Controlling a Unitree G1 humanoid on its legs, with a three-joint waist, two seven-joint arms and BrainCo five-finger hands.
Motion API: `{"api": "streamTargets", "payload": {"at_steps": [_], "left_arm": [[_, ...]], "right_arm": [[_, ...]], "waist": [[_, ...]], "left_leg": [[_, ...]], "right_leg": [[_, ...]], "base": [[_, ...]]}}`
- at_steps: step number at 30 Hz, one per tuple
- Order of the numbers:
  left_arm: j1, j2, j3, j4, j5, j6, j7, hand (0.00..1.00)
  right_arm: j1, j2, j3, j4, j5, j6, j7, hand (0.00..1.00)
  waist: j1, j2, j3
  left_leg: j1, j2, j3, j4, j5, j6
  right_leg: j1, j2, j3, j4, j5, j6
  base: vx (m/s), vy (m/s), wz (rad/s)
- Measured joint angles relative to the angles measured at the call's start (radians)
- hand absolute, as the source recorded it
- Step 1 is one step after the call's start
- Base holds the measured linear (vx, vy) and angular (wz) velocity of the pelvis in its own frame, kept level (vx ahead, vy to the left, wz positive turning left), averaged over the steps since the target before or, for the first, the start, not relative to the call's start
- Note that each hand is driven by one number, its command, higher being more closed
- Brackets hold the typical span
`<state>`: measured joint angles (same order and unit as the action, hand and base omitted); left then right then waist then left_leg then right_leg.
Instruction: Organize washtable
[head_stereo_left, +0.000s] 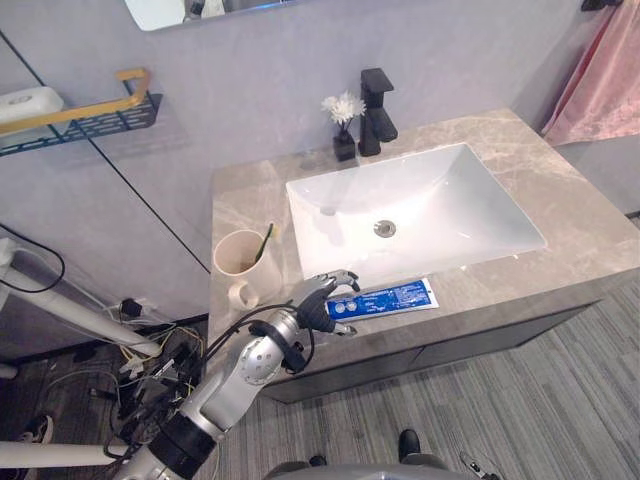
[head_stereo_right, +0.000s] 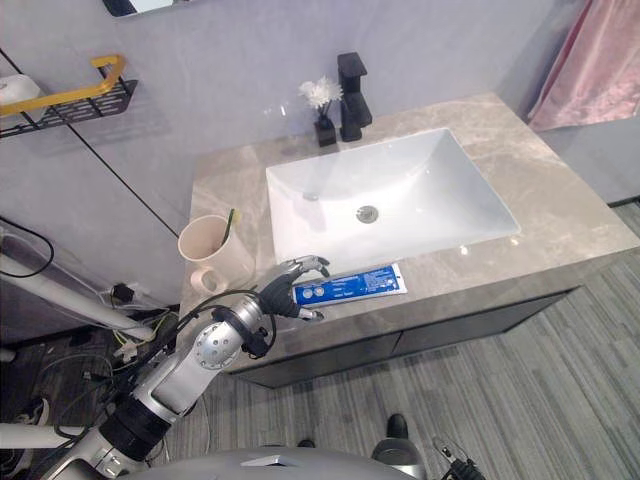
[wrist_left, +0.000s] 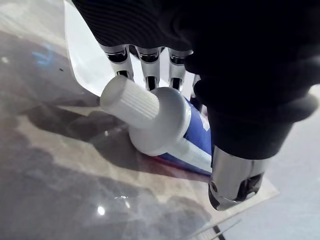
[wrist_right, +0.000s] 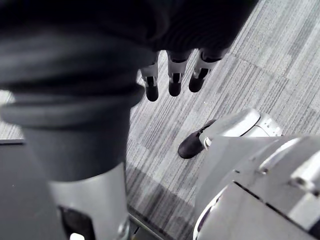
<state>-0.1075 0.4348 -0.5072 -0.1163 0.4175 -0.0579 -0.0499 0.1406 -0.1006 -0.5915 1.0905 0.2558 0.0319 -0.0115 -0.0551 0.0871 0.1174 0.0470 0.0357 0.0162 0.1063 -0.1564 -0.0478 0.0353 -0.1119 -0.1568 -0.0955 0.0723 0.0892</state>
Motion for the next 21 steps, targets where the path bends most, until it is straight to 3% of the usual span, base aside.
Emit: {"api": "streamTargets", "payload": {"at_steps": [6, 21], "left_arm": [[-0.002, -0.008, 0.036, 0.000, 0.000, 0.005, 0.020, 1.00], [-0.005, -0.008, 0.024, -0.001, 0.005, 0.000, 0.021, 1.00]], "right_arm": [[-0.004, 0.000, 0.002, -0.001, 0.000, 0.000, -0.002, 0.00], [-0.003, 0.000, 0.015, -0.001, 0.001, -0.004, -0.010, 0.00]], "waist": [[-0.018, 0.000, 0.000], [-0.017, -0.001, 0.000]], "left_leg": [[-0.001, 0.001, 0.001, -0.005, 0.000, 0.000], [-0.002, 0.001, 0.002, -0.004, 0.000, 0.000]], "right_leg": [[-0.004, 0.001, 0.000, 0.003, 0.000, 0.000], [-0.006, 0.002, 0.001, -0.002, 0.000, 0.001]], "base": [[0.00, 0.000, 0.00], [0.00, 0.000, 0.00]]}}
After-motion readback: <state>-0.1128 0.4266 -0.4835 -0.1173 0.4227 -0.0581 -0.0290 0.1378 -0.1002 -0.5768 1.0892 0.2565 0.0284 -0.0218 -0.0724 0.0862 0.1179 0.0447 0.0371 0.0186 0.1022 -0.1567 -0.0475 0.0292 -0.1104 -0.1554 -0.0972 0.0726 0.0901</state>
